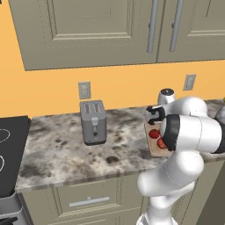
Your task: Place the avocado, onion, tomato, and bell pepper on the cutting board.
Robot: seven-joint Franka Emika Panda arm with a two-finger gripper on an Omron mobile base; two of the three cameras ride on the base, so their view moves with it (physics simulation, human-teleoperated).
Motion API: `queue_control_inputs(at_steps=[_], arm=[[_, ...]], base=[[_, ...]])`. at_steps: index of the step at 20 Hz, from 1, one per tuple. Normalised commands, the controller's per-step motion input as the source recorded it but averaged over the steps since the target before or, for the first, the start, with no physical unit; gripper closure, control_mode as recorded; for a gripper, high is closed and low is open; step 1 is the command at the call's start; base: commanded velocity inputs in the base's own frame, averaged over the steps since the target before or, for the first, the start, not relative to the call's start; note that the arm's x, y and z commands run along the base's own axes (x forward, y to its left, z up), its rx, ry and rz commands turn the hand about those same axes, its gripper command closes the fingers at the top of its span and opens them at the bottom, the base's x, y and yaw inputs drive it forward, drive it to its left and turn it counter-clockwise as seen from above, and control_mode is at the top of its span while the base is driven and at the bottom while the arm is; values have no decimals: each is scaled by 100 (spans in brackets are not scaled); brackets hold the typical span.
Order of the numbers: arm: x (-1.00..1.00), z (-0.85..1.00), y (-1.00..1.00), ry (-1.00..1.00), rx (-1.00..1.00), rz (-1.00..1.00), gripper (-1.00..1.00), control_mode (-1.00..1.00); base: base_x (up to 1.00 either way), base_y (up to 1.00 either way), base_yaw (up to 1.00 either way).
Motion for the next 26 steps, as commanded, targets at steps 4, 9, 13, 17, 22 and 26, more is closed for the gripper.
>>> queue_control_inputs(at_steps=[4,9,13,17,22,26], arm=[[3,-28,-5,1,0,0,100,-100],[-8,23,-5,-3,0,0,100,-100],[-49,67,1,-10,0,1,100,-100],[-81,74,16,-14,0,2,100,-100],[-99,80,48,-23,0,8,100,-100],[-100,77,48,-26,0,9,100,-100]], base=[[0,0,0],[0,0,0],[0,0,0],[0,0,0],[0,0,0],[0,0,0]])
